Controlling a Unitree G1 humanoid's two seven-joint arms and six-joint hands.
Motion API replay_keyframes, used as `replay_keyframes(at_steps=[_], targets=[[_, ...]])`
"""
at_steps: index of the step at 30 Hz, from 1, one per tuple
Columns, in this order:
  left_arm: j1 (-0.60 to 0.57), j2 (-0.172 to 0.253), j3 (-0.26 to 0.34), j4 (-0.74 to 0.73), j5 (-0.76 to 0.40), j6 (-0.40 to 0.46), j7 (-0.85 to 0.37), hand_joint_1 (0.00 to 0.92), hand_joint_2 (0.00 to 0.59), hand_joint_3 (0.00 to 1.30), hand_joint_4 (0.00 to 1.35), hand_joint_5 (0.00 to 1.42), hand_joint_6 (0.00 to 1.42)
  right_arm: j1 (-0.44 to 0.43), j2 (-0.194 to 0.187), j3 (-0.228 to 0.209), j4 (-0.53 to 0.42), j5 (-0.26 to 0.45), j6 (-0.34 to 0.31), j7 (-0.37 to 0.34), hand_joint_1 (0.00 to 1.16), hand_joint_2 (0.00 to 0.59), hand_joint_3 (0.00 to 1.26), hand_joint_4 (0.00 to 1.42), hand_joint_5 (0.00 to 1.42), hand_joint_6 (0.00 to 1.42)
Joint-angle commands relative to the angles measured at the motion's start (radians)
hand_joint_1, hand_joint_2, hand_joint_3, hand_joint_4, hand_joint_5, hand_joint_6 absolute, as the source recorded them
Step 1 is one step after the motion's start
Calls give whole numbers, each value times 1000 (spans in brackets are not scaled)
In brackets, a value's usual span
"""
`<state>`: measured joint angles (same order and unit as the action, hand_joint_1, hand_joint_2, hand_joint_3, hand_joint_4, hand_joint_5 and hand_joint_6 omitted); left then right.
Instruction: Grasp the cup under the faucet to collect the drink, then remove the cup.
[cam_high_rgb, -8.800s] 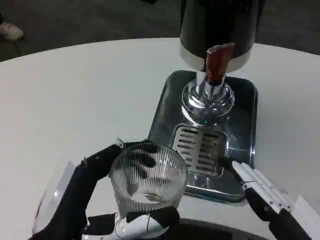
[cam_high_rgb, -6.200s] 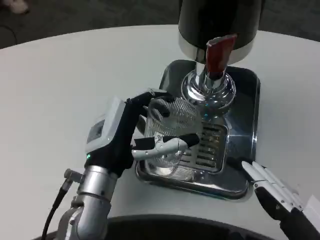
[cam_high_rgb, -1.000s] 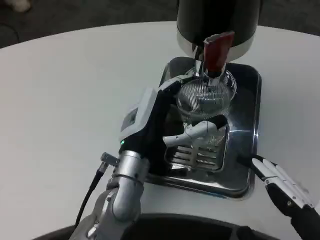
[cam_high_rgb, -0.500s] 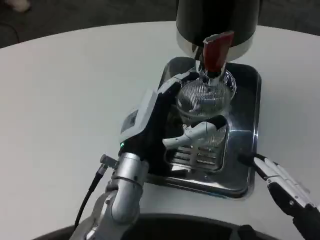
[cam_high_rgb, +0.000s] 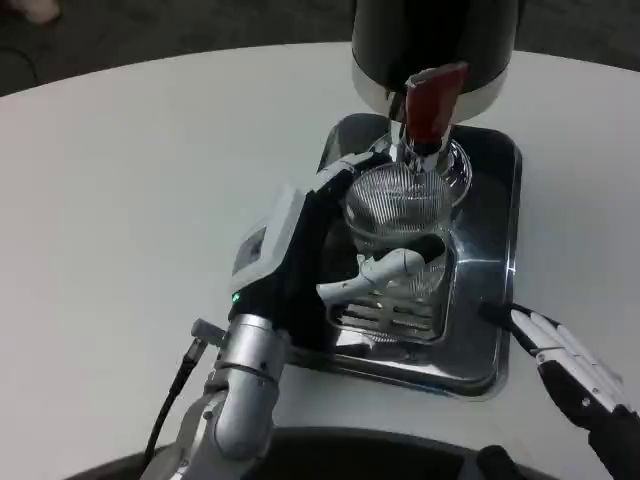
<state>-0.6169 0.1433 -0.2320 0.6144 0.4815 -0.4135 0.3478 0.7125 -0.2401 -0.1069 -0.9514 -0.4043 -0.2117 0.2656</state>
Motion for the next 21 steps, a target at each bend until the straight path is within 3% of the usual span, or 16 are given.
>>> replay_keyframes(at_steps=[1,21], targets=[[25,15,15,-28,7,-18,32,395,97,313,194,590,613,4,7,5,4,8,-13,-9,711,499,80,30,0,0],[39,32,3,-56,16,-2,7,309,28,166,99,306,355,2,9,16,7,9,-10,-10,712,499,83,39,0,0]])
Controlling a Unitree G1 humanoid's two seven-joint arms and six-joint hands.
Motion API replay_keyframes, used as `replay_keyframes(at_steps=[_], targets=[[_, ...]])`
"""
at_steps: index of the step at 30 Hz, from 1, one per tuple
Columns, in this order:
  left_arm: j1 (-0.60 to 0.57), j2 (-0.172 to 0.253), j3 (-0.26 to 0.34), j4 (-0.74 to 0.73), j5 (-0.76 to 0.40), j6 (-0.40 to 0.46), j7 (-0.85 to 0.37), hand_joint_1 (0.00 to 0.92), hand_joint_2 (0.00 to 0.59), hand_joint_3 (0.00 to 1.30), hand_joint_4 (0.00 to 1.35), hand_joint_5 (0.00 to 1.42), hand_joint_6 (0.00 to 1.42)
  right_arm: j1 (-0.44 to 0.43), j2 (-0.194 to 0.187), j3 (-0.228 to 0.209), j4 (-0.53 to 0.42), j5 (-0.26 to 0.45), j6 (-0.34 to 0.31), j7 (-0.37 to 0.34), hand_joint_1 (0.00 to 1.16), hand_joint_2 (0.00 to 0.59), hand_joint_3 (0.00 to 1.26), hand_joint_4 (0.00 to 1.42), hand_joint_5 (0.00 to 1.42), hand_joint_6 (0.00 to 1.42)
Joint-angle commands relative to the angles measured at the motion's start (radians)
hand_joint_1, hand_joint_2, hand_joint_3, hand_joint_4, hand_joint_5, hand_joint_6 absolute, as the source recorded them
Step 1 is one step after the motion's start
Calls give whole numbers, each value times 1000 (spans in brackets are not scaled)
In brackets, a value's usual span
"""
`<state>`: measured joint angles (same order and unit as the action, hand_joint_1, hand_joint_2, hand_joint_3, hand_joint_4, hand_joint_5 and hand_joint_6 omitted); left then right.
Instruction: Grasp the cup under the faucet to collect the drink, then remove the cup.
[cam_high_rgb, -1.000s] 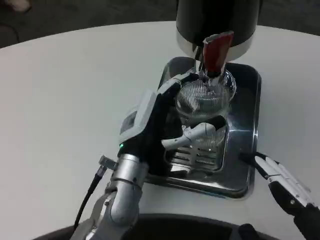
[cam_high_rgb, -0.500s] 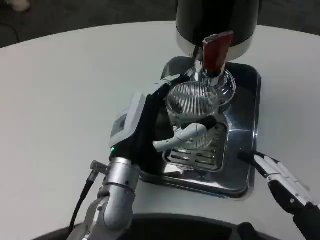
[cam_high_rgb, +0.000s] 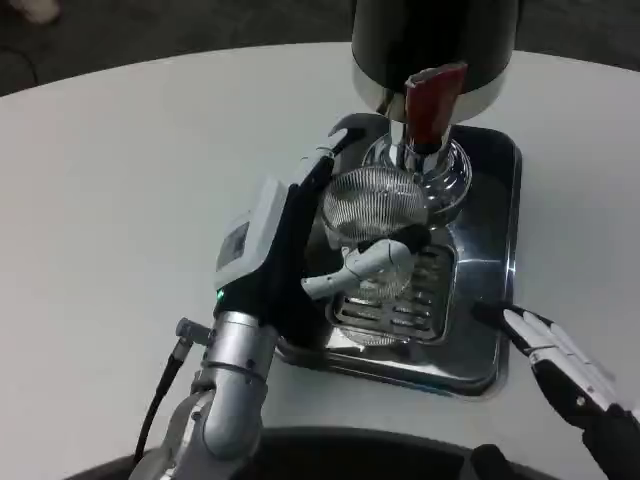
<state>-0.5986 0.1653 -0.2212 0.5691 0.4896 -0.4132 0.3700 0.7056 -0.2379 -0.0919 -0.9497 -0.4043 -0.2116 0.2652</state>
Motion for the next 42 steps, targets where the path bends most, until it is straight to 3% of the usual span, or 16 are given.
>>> replay_keyframes(at_steps=[1,8,19,37,42], targets=[[21,10,-8,-10,8,-3,-16,302,29,166,88,298,344,9,7,0,6,10,-11,-10,712,499,83,40,0,0],[20,13,-6,-9,-5,-5,-37,286,13,106,9,203,242,11,9,1,8,11,-15,-13,712,499,91,42,0,0],[22,1,7,10,-73,-48,-98,280,18,98,0,198,233,8,10,7,8,9,-14,-13,712,499,92,42,0,0],[51,-7,21,-26,-84,-55,-93,389,77,99,0,263,273,17,11,9,10,13,-17,-15,712,499,93,51,0,0],[73,-2,40,-67,-86,-32,-94,313,53,92,0,229,251,17,11,8,10,15,-17,-17,712,499,96,51,0,0]])
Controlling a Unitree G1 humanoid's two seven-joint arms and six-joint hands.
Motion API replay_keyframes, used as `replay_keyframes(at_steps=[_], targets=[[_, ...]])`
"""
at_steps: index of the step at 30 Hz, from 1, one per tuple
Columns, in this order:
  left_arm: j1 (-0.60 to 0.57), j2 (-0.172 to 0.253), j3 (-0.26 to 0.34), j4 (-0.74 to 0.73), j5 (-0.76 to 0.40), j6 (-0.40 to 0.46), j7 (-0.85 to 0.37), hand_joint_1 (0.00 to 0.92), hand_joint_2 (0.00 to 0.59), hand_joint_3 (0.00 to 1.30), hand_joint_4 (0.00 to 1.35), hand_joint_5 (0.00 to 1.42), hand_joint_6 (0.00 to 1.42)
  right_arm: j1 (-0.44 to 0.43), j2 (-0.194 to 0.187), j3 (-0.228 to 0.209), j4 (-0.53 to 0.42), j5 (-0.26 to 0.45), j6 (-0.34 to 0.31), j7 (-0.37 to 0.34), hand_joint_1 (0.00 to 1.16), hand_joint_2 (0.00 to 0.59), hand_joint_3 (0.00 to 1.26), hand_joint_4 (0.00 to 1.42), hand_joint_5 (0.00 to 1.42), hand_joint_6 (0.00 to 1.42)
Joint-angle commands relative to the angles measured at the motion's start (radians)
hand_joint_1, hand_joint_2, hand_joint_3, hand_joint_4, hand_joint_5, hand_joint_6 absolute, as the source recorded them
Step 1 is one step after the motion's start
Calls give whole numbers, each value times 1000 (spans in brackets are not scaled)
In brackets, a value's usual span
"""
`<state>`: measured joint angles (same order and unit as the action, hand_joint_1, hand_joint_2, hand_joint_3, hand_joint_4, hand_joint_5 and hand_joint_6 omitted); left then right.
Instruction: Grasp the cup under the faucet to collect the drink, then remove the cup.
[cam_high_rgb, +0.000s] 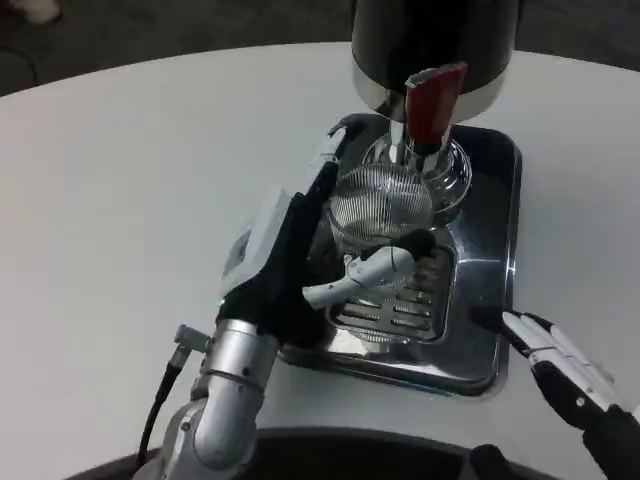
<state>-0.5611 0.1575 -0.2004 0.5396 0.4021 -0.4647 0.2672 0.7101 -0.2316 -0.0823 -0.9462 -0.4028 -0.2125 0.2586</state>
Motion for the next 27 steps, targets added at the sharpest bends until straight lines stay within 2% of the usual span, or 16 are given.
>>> replay_keyframes(at_steps=[1,4,11,19,27], targets=[[40,7,23,-47,1,23,6,307,51,90,0,228,250,12,5,-1,7,14,-16,-10,712,499,97,52,0,0],[53,11,33,-74,-3,27,-8,244,31,81,0,202,240,10,4,1,8,13,-15,-10,712,499,100,52,0,0],[93,19,64,-146,-60,18,-64,185,17,67,0,175,204,0,4,12,11,8,-8,-10,712,499,102,52,0,0],[161,7,116,-307,-149,33,-121,158,32,85,23,207,236,-2,4,14,13,6,-4,-12,712,499,102,52,0,0],[225,-10,149,-514,-233,93,-185,209,72,157,148,289,317,-9,3,19,18,4,-1,-11,709,507,103,52,0,0]])
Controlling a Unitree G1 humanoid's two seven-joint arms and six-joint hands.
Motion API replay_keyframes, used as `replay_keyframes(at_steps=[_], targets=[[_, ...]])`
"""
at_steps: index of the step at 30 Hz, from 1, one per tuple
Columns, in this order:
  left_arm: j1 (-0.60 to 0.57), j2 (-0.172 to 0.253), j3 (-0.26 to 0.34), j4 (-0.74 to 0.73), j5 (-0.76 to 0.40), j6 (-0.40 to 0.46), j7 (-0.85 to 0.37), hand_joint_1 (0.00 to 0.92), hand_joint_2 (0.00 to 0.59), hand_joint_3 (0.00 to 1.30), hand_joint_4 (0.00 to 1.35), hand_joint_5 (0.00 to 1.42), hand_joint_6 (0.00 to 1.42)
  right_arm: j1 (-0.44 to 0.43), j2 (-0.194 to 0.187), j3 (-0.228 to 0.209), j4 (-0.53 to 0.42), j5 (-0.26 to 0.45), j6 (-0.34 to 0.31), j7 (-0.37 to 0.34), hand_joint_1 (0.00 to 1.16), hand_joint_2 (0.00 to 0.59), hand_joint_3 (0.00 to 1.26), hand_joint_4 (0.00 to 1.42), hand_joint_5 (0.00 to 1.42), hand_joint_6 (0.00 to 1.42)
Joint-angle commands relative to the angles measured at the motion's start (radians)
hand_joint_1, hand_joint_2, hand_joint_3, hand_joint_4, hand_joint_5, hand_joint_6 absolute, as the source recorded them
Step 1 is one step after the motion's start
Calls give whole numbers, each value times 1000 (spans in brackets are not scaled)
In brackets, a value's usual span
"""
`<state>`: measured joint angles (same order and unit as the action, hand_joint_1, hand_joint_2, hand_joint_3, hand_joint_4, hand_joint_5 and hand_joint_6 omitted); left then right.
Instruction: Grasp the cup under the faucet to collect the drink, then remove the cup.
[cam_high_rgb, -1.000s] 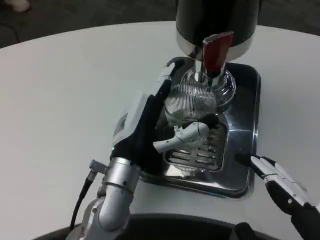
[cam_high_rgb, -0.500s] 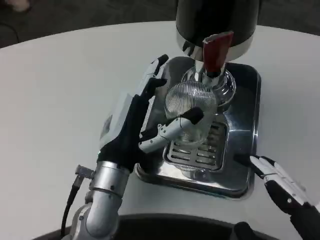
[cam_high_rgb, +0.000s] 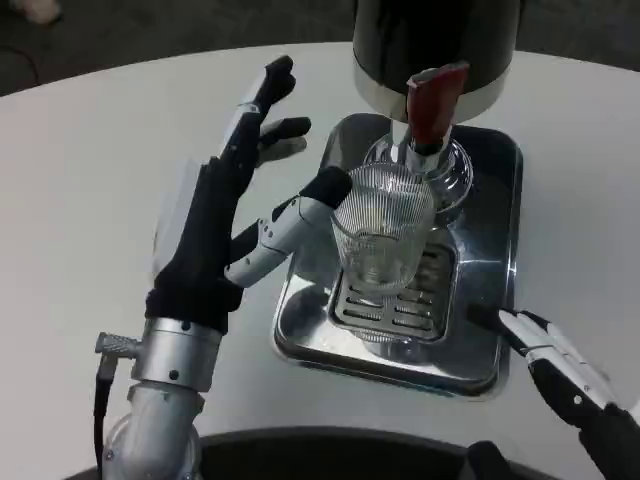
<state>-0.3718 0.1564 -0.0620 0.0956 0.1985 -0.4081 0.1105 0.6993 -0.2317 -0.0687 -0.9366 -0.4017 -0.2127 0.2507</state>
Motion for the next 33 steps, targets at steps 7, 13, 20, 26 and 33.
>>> replay_keyframes(at_steps=[7,13,20,26,33], targets=[[44,-33,20,-135,-79,79,-69,227,75,218,209,346,357,-1,4,7,9,1,2,-4,704,510,104,52,0,0],[24,-49,23,-135,-130,93,-104,233,88,246,257,388,390,3,7,6,11,0,2,-6,702,511,105,54,0,0],[-22,-55,17,-148,-179,118,-164,237,91,262,299,406,386,2,9,4,11,1,3,-7,699,511,105,60,0,0],[-65,-54,12,-177,-199,150,-204,242,97,298,327,408,375,-2,8,6,15,1,4,-6,698,511,105,62,0,0],[-107,-66,-2,-217,-214,195,-239,242,97,300,328,408,371,-4,12,7,17,1,4,-8,697,511,111,62,0,0]])
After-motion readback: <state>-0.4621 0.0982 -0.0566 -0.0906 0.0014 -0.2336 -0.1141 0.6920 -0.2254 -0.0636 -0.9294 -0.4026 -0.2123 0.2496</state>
